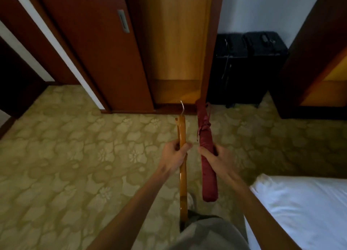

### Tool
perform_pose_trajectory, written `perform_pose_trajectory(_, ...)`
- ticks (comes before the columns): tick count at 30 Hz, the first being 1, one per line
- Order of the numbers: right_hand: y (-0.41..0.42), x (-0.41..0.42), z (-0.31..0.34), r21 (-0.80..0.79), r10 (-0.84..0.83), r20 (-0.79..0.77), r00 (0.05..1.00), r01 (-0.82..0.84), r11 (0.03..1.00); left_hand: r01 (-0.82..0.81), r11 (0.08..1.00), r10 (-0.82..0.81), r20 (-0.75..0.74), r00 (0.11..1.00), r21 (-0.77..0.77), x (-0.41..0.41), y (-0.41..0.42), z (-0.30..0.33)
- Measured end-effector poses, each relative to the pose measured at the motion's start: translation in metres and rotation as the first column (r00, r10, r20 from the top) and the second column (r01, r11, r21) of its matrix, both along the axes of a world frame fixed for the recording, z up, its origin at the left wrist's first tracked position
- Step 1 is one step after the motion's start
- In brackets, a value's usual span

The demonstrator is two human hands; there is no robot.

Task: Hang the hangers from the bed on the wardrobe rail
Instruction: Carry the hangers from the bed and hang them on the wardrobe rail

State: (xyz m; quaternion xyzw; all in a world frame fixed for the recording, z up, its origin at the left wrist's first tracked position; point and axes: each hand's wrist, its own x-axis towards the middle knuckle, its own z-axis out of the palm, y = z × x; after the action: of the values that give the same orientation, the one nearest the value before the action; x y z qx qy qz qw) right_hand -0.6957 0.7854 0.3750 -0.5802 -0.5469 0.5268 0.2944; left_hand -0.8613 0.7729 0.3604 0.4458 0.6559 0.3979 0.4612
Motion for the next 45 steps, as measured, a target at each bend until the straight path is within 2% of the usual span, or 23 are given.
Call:
perform_pose_trajectory(10, 0.22, -0.105, 0.034, 0.02, 0.122, -0.049, 0.991, -0.121, 0.992, -0.042, 0.999, 0.042, 0.023, 0.999, 0.025, -0.103, 0.206, 0.027)
perform_pose_trajectory(17, 0.387, -0.182, 0.037, 0.094, 0.115, -0.024, 0.993, -0.112, 0.989, -0.053, 0.994, 0.05, 0.037, 0.998, 0.096, -0.186, 0.365, 0.023)
perform_pose_trajectory(26, 0.59, -0.284, 0.061, 0.058, 0.05, -0.025, 0.998, -0.049, 0.997, -0.021, 0.987, 0.013, 0.054, 0.998, 0.16, -0.284, 0.59, 0.053)
perform_pose_trajectory(34, 0.738, -0.311, 0.084, 0.05, -0.041, -0.047, 0.998, 0.043, 0.998, 0.012, 0.984, -0.033, 0.12, 0.992, 0.176, -0.316, 0.758, 0.073)
perform_pose_trajectory(39, 0.829, -0.318, 0.112, 0.14, -0.086, -0.048, 0.995, 0.092, 0.986, 0.055, 0.98, -0.066, 0.054, 0.996, 0.193, -0.318, 0.845, 0.102)
perform_pose_trajectory(45, 0.94, -0.33, 0.174, 0.231, 0.005, -0.036, 0.999, 0.003, 0.973, 0.057, 0.965, -0.076, 0.065, 0.995, 0.257, -0.327, 0.948, 0.176)
